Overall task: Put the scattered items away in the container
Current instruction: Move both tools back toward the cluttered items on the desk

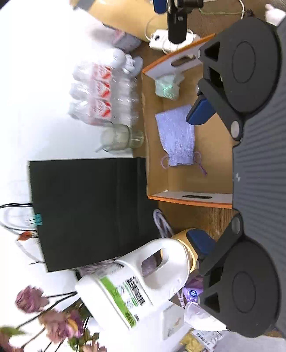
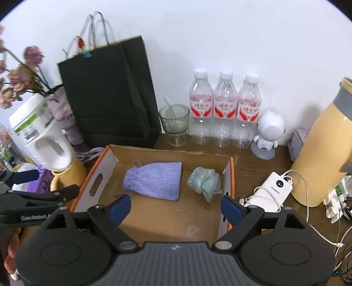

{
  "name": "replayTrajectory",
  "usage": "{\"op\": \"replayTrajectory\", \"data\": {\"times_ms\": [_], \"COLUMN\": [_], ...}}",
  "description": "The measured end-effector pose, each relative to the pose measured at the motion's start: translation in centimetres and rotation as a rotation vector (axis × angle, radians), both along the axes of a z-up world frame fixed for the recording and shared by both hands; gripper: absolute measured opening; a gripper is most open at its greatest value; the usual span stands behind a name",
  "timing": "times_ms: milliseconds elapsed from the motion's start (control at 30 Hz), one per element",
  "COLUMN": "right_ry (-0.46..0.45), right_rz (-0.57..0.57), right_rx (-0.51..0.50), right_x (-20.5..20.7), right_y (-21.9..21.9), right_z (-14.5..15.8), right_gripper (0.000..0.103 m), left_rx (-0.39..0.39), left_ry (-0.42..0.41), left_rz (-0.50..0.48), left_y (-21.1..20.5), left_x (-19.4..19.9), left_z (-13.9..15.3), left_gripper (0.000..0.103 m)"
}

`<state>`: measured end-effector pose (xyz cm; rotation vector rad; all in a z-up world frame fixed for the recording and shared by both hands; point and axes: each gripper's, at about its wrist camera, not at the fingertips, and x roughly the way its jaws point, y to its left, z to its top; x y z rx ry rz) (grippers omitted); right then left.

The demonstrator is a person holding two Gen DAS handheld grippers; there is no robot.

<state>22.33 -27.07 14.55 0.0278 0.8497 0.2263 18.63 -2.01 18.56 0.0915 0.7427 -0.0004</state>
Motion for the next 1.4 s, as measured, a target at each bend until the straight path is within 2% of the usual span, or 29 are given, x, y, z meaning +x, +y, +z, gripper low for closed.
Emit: {"op": "replayTrajectory", "data": {"times_ms": [167, 300, 367, 433, 533, 600, 700, 767, 867, 1000, 1100, 1167, 1400], "right_ry": [-0.098, -0.200, -0.254, -0.291, -0.346, -0.374, -0.424, -0.424, -0.408, -0.431, -0.443, -0.429, -0.415], "right_rz": [0.013, 0.022, 0.008, 0.016, 0.031, 0.032, 0.031, 0.037, 0.021, -0.067, -0.090, -0.100, -0.159], "right_rx": [0.100, 0.156, 0.183, 0.214, 0.237, 0.209, 0.151, 0.139, 0.138, 0.070, -0.007, -0.038, -0.080], "right_x": [-5.2, -10.4, -13.3, -16.0, -19.8, -21.9, -25.2, -26.7, -28.2, -30.1, -30.5, -29.7, -25.8], "right_y": [-0.7, -1.3, -1.7, -1.9, -1.7, -1.2, -0.3, -0.1, -0.3, -0.1, 0.4, 0.5, 0.8], "right_z": [-1.3, -3.3, -4.5, -5.6, -7.2, -8.3, -10.0, -11.2, -12.8, -14.4, -15.4, -15.6, -14.8], "right_gripper": [0.089, 0.089, 0.089, 0.089, 0.089, 0.089, 0.089, 0.089, 0.089, 0.091, 0.101, 0.101, 0.097], "left_rx": [0.002, -0.029, 0.000, 0.046, 0.035, 0.003, -0.006, -0.002, -0.008, -0.032, -0.025, -0.019, -0.013], "left_ry": [-0.192, -0.321, -0.364, -0.384, -0.363, -0.352, -0.370, -0.382, -0.386, -0.346, -0.339, -0.328, -0.213], "left_rz": [0.021, -0.023, -0.051, -0.067, -0.046, -0.066, -0.062, -0.052, -0.087, -0.145, -0.221, -0.268, -0.463], "left_y": [0.5, 1.6, 1.7, 1.8, 2.1, 2.5, 3.0, 3.0, 2.7, 2.5, 2.3, 2.3, 3.3], "left_x": [-6.8, -13.4, -16.3, -18.6, -21.1, -22.4, -24.7, -26.0, -27.7, -28.4, -27.2, -25.3, -17.0], "left_z": [-0.9, -3.8, -5.7, -7.6, -9.7, -10.7, -12.2, -12.8, -13.8, -15.0, -15.4, -15.4, -15.5], "left_gripper": [0.103, 0.103, 0.103, 0.103, 0.103, 0.103, 0.103, 0.103, 0.103, 0.103, 0.103, 0.103, 0.103]}}
